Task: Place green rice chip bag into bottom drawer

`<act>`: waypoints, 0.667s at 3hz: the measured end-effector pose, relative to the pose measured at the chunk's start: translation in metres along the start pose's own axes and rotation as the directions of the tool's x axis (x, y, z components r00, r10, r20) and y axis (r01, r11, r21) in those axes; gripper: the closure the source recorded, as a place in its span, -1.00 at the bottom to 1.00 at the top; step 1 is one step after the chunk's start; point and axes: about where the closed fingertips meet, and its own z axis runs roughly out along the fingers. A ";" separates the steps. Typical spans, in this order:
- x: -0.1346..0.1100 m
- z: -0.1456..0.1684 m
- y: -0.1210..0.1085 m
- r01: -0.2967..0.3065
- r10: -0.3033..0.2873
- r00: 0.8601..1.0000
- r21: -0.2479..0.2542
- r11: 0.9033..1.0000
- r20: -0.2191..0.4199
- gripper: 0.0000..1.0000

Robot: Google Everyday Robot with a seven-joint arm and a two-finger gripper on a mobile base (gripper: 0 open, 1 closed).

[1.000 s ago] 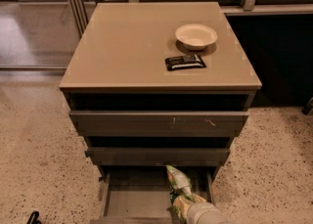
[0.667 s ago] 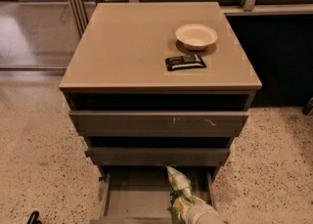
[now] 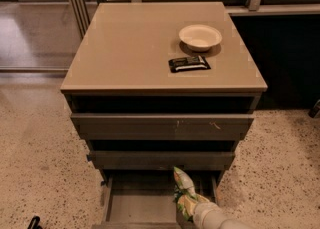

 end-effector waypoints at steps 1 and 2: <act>0.012 0.042 -0.032 -0.024 0.024 1.000 -0.071 0.997 0.001 1.00; 0.012 0.077 -0.043 -0.060 0.057 0.998 -0.164 0.985 -0.020 1.00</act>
Offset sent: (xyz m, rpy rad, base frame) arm 0.0612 0.0370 -0.0783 0.3936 0.0774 0.3400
